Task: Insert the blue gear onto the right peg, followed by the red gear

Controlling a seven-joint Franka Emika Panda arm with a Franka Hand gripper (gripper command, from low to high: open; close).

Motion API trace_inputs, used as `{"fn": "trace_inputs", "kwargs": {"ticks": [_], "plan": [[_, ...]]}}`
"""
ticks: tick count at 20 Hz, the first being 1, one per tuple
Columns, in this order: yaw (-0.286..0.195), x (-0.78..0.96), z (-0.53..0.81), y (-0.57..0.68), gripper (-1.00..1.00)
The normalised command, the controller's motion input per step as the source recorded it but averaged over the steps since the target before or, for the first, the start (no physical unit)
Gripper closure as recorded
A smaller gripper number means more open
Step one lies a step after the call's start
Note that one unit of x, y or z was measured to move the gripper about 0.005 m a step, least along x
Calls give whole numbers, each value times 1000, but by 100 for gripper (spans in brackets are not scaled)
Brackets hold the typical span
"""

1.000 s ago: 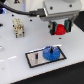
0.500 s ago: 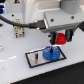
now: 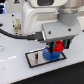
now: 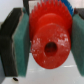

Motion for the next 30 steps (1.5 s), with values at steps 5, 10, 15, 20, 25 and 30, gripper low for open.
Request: {"fn": "trace_inputs", "kwargs": {"ticks": [5,10,15,20,25,30], "plan": [[0,44,-116,-78,100],[0,14,322,-69,100],[0,15,177,-95,100],[0,148,-62,-164,100],[0,193,-149,-257,100],[0,159,-175,-236,100]]}}
